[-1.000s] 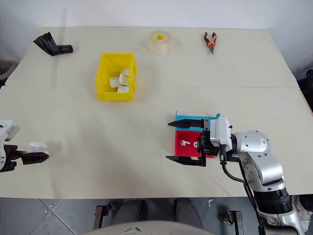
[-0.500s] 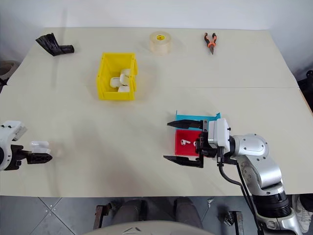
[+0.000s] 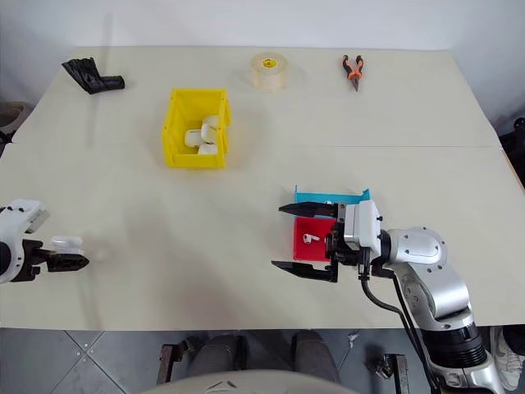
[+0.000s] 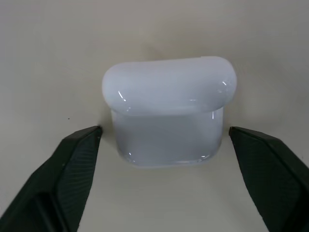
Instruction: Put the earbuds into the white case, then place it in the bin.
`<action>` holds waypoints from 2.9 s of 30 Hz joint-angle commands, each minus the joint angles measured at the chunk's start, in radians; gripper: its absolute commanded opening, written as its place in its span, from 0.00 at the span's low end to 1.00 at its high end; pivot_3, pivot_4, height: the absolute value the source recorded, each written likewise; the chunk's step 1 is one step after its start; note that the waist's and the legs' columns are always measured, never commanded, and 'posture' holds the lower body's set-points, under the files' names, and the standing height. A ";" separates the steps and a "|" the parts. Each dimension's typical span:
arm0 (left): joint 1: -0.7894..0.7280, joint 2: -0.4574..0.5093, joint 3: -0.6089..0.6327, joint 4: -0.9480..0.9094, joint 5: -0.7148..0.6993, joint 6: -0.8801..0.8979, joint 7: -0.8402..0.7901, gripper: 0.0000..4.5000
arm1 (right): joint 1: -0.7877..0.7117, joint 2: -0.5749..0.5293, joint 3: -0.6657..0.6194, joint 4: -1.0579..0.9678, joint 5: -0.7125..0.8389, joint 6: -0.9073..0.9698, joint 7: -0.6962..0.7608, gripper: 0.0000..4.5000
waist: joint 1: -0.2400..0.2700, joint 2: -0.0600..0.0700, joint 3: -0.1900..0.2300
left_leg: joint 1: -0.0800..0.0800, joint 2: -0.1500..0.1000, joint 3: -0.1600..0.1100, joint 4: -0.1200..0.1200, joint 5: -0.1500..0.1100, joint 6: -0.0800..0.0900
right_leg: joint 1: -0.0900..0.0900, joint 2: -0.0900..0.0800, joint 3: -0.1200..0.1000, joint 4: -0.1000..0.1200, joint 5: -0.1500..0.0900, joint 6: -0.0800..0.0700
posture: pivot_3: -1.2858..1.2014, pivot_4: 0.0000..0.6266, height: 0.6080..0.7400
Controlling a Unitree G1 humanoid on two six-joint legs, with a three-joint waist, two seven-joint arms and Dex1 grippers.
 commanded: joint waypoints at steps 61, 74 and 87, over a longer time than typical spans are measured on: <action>-0.213 -0.976 -0.434 0.093 0.181 -1.550 -0.683 0.61 | -0.044 -0.716 -0.030 -0.222 -0.171 0.622 -0.074 1.00 | 0.032 0.002 0.000 | -0.001 -0.004 -0.007 0.015 -0.002 0.007 | 0.019 -0.006 -0.017 -0.016 0.002 0.005 | 0.52 0.24 1.00; -0.190 -0.961 -0.440 0.069 0.173 -1.525 -0.649 0.61 | -0.316 -0.605 0.354 -0.106 -0.473 0.440 0.033 1.00 | 0.029 0.002 0.000 | -0.002 -0.005 -0.010 0.015 -0.002 0.007 | 0.018 -0.009 -0.024 -0.016 0.002 0.005 | 0.52 0.24 1.00; -0.192 -0.963 -0.439 0.059 0.164 -1.507 -0.641 0.61 | -0.393 -0.510 0.401 0.059 -0.632 0.231 0.138 0.63 | 0.029 0.002 0.000 | -0.002 -0.006 -0.011 0.015 -0.002 0.007 | 0.018 -0.009 -0.026 -0.015 0.002 0.005 | 0.52 0.24 1.00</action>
